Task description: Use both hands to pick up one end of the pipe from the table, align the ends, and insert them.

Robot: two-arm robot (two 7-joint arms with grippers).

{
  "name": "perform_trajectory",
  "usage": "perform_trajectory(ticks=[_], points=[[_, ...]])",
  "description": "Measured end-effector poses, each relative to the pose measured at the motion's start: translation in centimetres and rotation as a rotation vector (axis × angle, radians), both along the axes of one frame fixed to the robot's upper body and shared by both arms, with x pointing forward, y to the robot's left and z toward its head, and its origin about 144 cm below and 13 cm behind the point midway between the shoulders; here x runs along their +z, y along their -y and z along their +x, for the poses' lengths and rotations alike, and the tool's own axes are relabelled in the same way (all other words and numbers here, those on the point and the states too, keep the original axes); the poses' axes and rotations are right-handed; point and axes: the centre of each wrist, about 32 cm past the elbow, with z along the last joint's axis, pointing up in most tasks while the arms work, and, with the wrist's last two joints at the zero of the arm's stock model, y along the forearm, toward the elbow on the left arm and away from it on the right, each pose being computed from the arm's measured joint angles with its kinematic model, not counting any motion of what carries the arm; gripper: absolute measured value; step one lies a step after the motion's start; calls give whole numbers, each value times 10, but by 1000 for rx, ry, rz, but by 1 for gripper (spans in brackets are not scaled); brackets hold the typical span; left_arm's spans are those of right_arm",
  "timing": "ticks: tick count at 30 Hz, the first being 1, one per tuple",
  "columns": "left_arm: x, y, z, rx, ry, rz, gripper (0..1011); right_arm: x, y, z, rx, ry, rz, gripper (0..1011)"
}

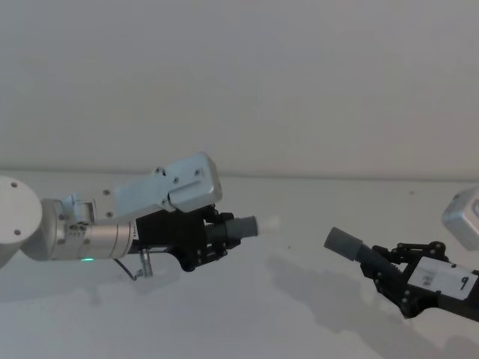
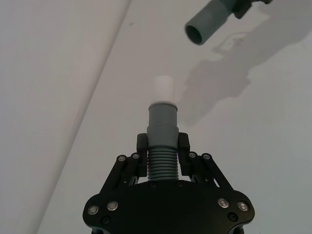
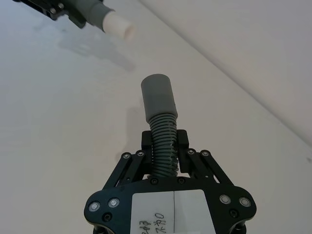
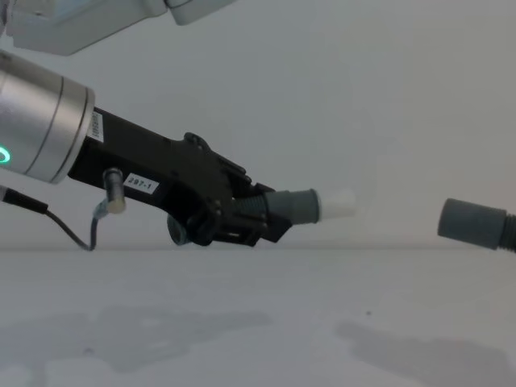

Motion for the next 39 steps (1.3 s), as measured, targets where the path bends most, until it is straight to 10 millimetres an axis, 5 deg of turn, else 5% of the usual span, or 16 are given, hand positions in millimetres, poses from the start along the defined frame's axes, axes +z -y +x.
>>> perform_trajectory(ticks=[39], points=[[6, -1, 3, -166, 22, 78, 348, 4, -17, -8, 154, -48, -7, 283]])
